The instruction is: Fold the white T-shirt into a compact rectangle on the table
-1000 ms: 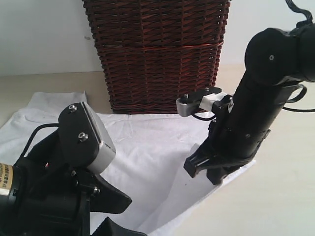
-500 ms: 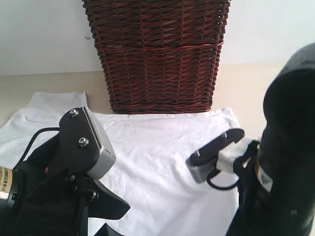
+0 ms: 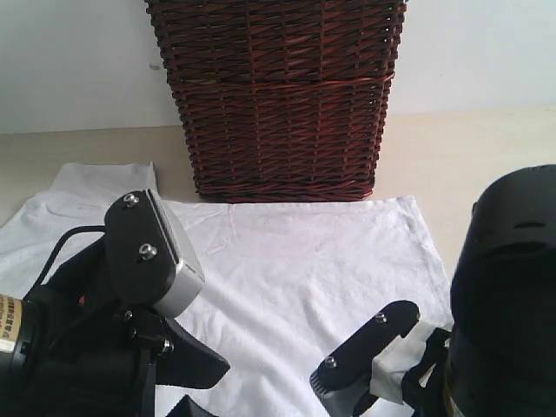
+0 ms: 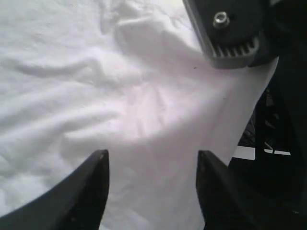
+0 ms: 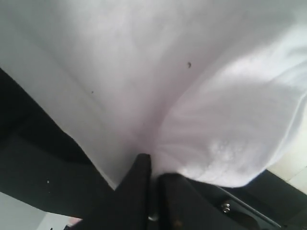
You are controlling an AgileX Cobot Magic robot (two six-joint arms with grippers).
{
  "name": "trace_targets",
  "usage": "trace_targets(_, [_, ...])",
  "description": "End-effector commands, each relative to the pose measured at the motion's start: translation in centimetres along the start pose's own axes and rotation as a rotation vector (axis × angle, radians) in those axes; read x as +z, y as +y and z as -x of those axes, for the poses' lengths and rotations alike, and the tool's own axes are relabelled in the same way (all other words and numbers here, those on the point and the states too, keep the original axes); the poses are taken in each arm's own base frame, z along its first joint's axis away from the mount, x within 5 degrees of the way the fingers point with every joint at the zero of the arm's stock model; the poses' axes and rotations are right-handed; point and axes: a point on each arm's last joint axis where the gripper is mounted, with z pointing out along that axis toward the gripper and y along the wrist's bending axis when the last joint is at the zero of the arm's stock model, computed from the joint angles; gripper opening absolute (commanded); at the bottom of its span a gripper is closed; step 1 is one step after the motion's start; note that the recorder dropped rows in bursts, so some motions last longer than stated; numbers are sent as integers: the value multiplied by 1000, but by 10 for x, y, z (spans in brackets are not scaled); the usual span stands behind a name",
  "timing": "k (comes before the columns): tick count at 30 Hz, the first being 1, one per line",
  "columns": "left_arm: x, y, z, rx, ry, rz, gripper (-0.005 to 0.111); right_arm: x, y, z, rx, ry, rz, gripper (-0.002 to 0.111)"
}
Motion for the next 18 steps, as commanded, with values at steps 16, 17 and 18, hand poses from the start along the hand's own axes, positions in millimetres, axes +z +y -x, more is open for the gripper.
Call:
trace_targets(16, [-1, 2, 0, 12, -10, 20, 54, 15, -28, 3, -12, -43, -297, 51])
trace_targets(17, [-1, 3, 0, -1, -14, 33, 54, 13, -33, 5, 16, -80, -351, 51])
trace_targets(18, [-1, 5, 1, -11, -18, 50, 53, 12, -37, 8, 56, -119, -399, 49])
